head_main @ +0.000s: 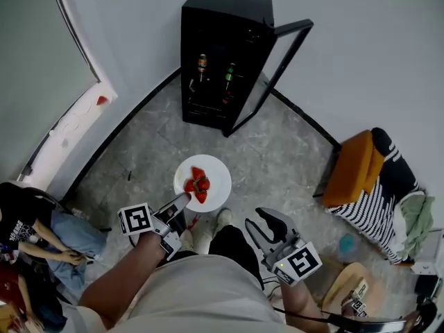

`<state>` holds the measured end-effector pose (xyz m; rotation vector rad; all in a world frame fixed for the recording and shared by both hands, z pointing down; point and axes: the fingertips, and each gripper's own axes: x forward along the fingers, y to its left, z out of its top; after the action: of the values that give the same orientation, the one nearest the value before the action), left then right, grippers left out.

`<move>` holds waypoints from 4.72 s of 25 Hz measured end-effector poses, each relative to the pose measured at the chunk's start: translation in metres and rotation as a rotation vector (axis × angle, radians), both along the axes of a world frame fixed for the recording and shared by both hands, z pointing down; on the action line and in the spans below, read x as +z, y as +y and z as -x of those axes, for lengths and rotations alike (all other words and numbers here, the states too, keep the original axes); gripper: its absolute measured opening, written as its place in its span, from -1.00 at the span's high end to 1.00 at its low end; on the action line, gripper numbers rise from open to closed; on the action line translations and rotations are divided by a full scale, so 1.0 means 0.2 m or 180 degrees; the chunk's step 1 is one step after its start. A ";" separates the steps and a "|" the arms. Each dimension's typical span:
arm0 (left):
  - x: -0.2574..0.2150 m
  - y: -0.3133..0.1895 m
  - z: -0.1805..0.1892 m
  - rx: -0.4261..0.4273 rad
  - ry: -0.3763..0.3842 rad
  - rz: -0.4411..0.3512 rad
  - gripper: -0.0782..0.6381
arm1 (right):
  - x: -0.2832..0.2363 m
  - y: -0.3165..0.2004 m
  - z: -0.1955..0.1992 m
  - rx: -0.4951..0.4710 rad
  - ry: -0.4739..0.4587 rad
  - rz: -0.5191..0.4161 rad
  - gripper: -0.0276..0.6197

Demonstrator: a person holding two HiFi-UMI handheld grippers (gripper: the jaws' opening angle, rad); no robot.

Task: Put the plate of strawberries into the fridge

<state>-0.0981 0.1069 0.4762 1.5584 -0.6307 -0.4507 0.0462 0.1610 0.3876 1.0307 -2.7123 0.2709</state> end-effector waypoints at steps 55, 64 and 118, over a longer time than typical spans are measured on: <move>1.13 -3.32 -0.23 -0.0674 -0.0653 0.0695 0.72 | -0.02 -2.19 -0.58 0.0592 0.0426 0.0654 0.46; 1.21 -3.46 -0.27 -0.0623 -0.0850 0.0765 0.71 | 0.03 -2.16 -0.61 0.0810 0.0455 0.0816 0.46; 0.09 -1.45 -0.50 0.0454 -0.2029 -0.1140 0.72 | 0.24 -1.20 -0.78 -0.0256 -0.0130 0.0479 0.74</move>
<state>0.0016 -0.1837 0.4950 2.0950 -0.9486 0.0634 0.2012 -0.0797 0.4347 0.8818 -2.7128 0.4783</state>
